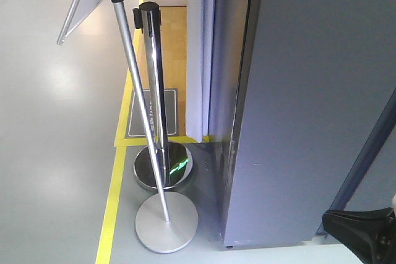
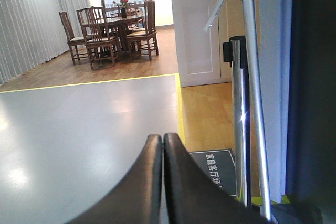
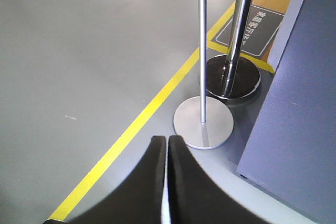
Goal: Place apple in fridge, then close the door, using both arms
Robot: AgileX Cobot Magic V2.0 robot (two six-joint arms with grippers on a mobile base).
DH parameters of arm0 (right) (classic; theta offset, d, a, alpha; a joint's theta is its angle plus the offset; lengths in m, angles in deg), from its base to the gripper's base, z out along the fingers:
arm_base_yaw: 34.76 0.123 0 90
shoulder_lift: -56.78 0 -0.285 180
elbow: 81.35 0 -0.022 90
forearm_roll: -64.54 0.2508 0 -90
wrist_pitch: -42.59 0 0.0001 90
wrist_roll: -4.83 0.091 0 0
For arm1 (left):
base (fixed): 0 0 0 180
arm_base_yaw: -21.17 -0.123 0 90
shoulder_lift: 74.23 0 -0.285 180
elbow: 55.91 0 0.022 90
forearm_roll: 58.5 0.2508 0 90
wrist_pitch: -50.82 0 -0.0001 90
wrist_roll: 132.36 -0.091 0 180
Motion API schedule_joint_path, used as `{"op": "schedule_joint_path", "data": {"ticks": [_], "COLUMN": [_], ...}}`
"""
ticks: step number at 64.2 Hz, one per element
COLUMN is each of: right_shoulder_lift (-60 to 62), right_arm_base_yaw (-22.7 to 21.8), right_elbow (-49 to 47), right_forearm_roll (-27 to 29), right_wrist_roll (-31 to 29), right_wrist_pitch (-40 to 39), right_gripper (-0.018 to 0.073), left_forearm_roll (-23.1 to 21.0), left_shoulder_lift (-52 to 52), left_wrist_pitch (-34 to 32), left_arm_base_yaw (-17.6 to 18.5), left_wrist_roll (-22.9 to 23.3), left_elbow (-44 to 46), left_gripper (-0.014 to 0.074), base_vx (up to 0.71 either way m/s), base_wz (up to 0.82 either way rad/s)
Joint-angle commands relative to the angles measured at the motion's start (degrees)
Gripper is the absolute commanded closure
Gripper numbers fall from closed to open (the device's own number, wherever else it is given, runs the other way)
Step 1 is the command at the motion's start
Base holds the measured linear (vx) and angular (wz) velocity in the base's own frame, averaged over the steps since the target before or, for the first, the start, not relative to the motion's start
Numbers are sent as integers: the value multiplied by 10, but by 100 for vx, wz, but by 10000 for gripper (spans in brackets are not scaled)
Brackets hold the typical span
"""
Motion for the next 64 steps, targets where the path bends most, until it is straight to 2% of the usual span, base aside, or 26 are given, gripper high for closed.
{"op": "schedule_joint_path", "data": {"ticks": [1,17,24,32,36,48,57,64], "right_shoulder_lift": [0,39,79,129,152,241,295,317], "right_arm_base_yaw": [-2,0,10,28,38,61,54,41], "right_elbow": [-14,-13,3,59,92,160,199,238], "right_forearm_roll": [21,-30,-53,-110,-154,-339,-461,-486], "right_wrist_roll": [-6,-5,34,148,231,482,599,643], "right_wrist_pitch": [-13,-48,-91,-168,-209,-313,-400,-464], "right_gripper": [564,564,564,564,561,561,561,561], "left_forearm_roll": [-5,-5,-5,-5,-5,-5,-5,-5], "left_shoulder_lift": [-9,-9,-9,-9,-9,-9,-9,-9], "left_wrist_pitch": [-40,-40,-40,-40,-40,-40,-40,-40], "left_arm_base_yaw": [0,0,0,0,0,0,0,0], "left_wrist_roll": [6,6,6,6,6,6,6,6], "left_elbow": [-16,-16,-16,-16,-16,-16,-16,-16], "left_gripper": [602,602,602,602,602,602,602,602], "base_vx": [0,0,0,0,0,0,0,0], "base_wz": [0,0,0,0,0,0,0,0]}}
